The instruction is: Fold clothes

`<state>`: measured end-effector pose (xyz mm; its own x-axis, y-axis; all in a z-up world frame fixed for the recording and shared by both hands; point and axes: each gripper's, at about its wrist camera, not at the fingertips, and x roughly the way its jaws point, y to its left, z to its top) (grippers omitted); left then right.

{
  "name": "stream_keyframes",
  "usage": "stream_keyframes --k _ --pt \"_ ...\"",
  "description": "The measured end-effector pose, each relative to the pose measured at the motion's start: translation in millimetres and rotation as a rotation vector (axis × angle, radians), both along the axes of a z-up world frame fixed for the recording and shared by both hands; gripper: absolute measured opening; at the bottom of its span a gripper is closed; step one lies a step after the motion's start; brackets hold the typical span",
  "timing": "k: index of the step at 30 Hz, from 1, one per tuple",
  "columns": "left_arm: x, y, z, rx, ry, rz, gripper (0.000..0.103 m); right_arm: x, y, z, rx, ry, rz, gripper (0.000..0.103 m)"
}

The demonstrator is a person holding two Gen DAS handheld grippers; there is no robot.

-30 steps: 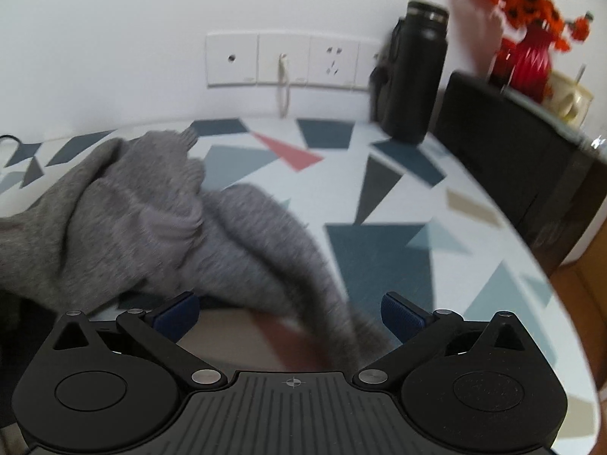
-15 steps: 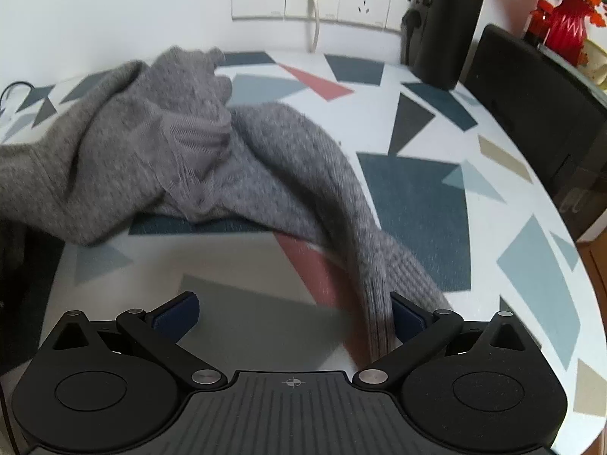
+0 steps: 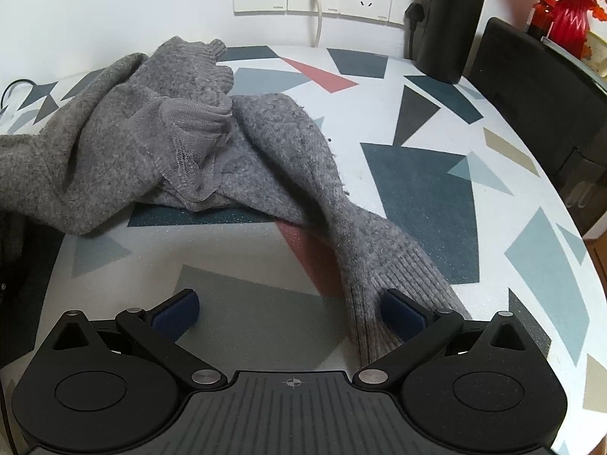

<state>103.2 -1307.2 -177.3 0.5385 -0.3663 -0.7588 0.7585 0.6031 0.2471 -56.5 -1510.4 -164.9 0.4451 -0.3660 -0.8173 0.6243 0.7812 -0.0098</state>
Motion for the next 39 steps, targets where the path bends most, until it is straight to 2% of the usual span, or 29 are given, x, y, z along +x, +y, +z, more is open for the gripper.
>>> stream_keyframes --k 9,18,25,39 --pt "1.3 -6.1 2.1 0.025 -0.002 0.015 0.103 -0.8 0.9 -0.3 -0.004 -0.005 -0.001 0.102" --pt "12.2 -13.3 7.0 0.090 0.035 -0.072 0.103 -2.2 1.3 -1.0 -0.009 -0.016 -0.002 0.102" --pt "12.3 -12.2 7.2 0.080 0.036 -0.060 0.103 -4.9 2.6 -2.1 -0.026 -0.041 0.003 0.102" --pt "12.8 -13.3 10.1 0.081 0.049 -0.025 0.103 -4.1 1.8 -0.6 -0.021 -0.028 0.007 0.102"
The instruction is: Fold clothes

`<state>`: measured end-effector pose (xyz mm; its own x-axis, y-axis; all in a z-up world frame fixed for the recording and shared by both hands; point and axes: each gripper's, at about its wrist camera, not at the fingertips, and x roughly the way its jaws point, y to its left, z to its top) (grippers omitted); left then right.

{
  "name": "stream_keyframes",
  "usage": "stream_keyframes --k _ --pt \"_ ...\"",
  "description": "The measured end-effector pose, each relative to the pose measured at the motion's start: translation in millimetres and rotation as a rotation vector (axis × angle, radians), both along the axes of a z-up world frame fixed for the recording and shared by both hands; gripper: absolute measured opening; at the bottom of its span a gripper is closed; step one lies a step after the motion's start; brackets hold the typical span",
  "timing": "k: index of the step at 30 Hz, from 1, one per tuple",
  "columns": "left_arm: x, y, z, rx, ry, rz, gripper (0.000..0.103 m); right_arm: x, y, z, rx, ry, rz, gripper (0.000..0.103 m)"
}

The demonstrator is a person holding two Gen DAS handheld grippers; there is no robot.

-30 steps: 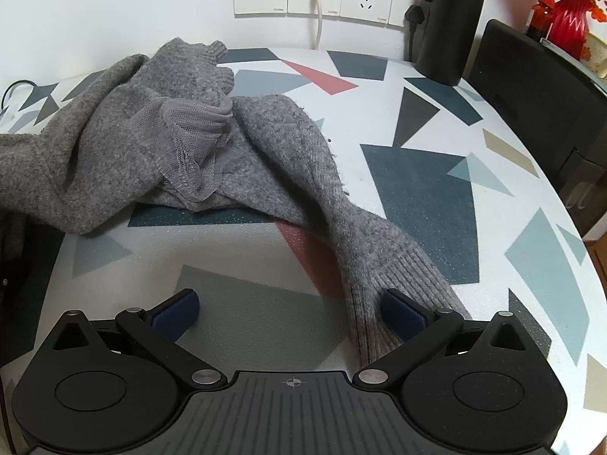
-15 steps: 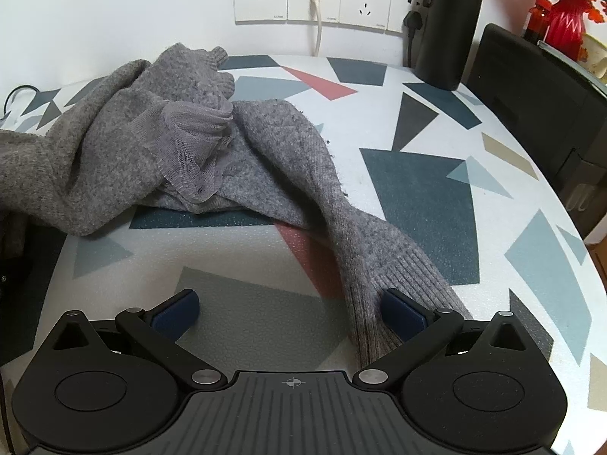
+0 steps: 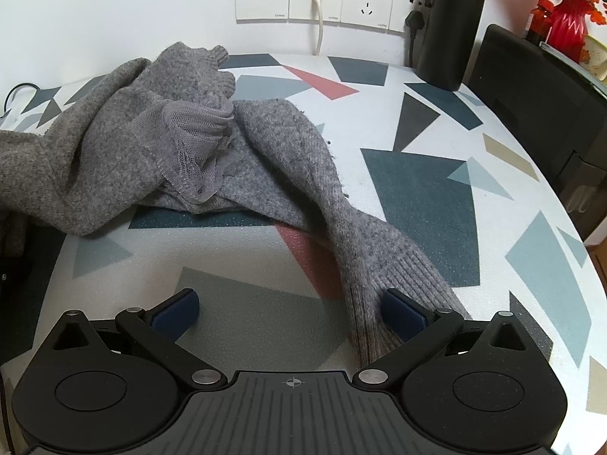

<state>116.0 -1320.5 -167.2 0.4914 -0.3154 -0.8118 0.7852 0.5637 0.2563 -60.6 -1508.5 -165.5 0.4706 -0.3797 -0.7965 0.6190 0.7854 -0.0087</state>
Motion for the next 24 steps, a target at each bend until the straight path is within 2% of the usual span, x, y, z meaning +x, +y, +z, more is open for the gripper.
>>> stream_keyframes --k 14,24 --pt "2.6 1.1 -4.7 -0.004 -0.003 0.003 0.103 -0.2 1.1 -0.2 0.003 0.006 0.007 0.102" --pt "1.3 -5.5 -2.9 0.027 -0.008 -0.027 0.103 3.5 -2.2 0.6 0.017 0.026 0.013 0.102"
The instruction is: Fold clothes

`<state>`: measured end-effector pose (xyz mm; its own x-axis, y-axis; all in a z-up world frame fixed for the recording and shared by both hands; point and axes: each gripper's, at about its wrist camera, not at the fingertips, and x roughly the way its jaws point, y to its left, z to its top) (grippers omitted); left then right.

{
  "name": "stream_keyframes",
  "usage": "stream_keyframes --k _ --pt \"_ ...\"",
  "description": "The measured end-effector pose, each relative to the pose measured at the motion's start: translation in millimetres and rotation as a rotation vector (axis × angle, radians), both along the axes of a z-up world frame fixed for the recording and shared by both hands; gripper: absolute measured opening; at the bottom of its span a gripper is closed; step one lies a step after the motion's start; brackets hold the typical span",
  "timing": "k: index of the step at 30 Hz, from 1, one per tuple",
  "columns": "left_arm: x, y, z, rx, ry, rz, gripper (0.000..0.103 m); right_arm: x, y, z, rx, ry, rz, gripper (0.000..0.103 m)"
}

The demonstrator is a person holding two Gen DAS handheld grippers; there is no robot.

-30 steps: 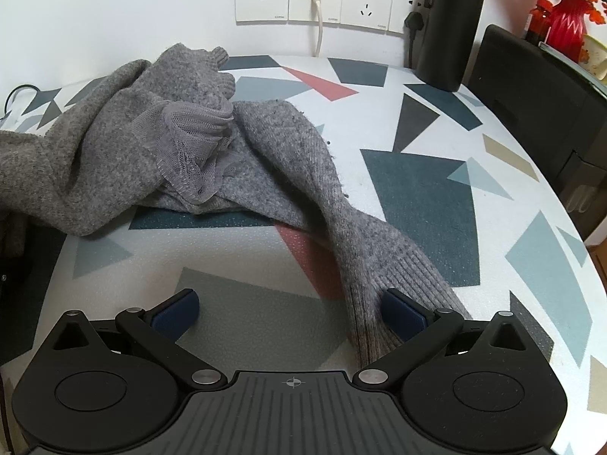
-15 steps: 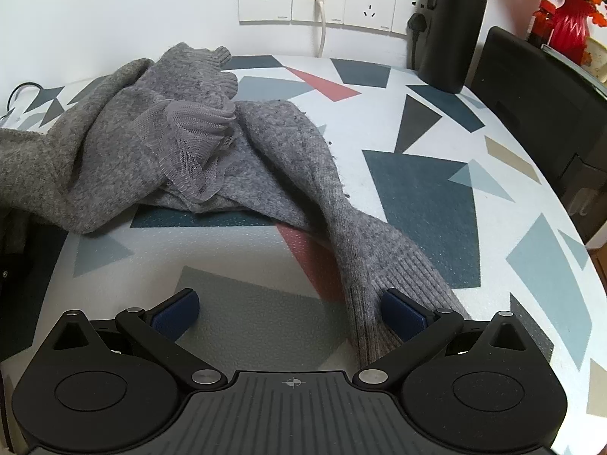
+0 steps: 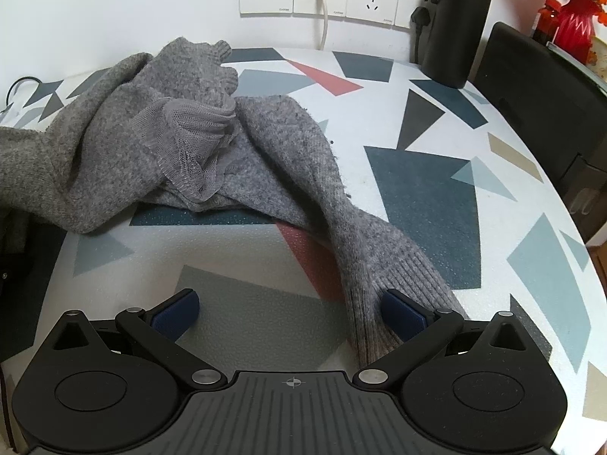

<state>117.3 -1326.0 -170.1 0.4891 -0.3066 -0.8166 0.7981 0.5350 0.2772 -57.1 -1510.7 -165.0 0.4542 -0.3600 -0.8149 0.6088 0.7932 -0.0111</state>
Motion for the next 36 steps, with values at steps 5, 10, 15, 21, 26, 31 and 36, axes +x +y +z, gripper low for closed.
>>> stream_keyframes --k 5,10,15,21,26,31,36 --pt "-3.7 -0.1 0.4 -0.007 -0.017 0.006 0.103 -0.6 0.5 -0.4 -0.003 -0.004 0.002 0.102" --pt "-1.2 -0.3 0.8 -0.015 -0.003 0.011 0.103 0.3 -0.2 -0.3 -0.001 -0.002 0.001 0.102" --pt "5.5 -5.1 0.5 0.015 0.004 -0.018 0.103 0.6 -0.7 -0.3 -0.002 -0.003 0.002 0.102" --pt "9.2 -4.6 27.3 -0.060 0.060 -0.137 0.074 -2.5 0.4 -1.6 -0.012 -0.017 0.006 0.102" --pt "18.0 -8.6 55.8 -0.140 0.070 -0.209 0.050 -2.8 0.2 -1.5 -0.011 -0.017 0.006 0.102" --pt "35.7 -10.3 71.6 -0.257 0.058 -0.190 0.022 -2.3 0.9 -1.7 -0.013 -0.018 0.001 0.102" --pt "86.6 12.0 91.5 -0.448 0.079 0.070 0.018 -3.7 0.4 -2.2 -0.015 -0.022 0.008 0.102"
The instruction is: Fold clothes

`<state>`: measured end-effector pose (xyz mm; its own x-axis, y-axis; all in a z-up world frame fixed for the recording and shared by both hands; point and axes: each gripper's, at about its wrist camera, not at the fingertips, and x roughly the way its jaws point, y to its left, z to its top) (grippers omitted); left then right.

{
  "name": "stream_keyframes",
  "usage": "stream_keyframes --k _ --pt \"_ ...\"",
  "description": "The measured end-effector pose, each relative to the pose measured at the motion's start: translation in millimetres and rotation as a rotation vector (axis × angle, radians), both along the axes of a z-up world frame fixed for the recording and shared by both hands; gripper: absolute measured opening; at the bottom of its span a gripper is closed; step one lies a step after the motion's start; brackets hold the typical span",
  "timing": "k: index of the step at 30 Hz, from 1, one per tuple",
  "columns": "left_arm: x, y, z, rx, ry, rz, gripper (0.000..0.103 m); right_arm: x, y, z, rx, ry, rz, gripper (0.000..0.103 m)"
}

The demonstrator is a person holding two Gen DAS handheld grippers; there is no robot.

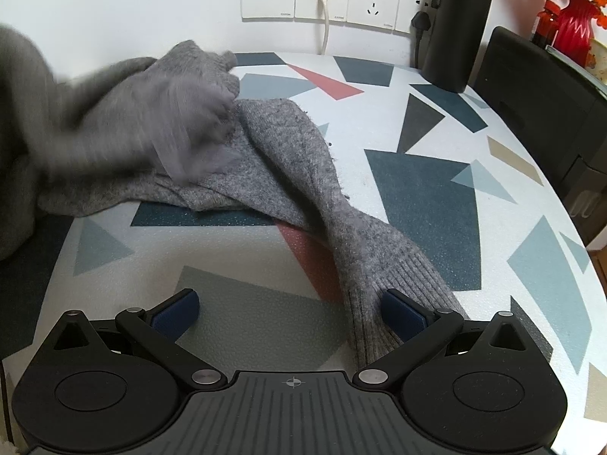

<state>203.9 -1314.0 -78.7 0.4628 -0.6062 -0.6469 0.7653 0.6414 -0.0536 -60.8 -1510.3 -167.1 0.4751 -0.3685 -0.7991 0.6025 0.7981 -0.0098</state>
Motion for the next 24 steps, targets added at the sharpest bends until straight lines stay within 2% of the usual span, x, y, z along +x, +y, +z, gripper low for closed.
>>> stream_keyframes --k 2,5,10,13,17,22,24 --pt "17.8 9.9 -2.2 0.003 0.002 0.075 0.018 -0.5 -0.5 0.0 0.001 0.000 0.004 0.102" --pt "37.6 21.2 -21.4 0.060 0.019 0.151 0.018 0.0 -1.6 0.6 0.005 0.007 0.007 0.102" --pt "46.1 39.5 -57.4 0.161 0.101 0.199 0.018 2.0 -4.2 3.4 0.021 0.012 0.015 0.102" --pt "42.8 47.2 -71.0 0.169 0.129 0.198 0.019 1.7 -4.8 9.6 0.020 -0.023 0.016 0.102" --pt "38.5 50.5 -70.0 0.163 0.127 0.193 0.019 6.6 -1.2 21.2 -0.025 -0.072 0.039 0.102" --pt "38.7 56.1 -73.6 0.153 0.150 0.191 0.020 19.7 7.7 33.0 -0.043 -0.145 0.135 0.102" --pt "37.7 58.9 -74.6 0.148 0.159 0.195 0.020 26.9 9.6 36.9 -0.024 -0.179 0.187 0.097"
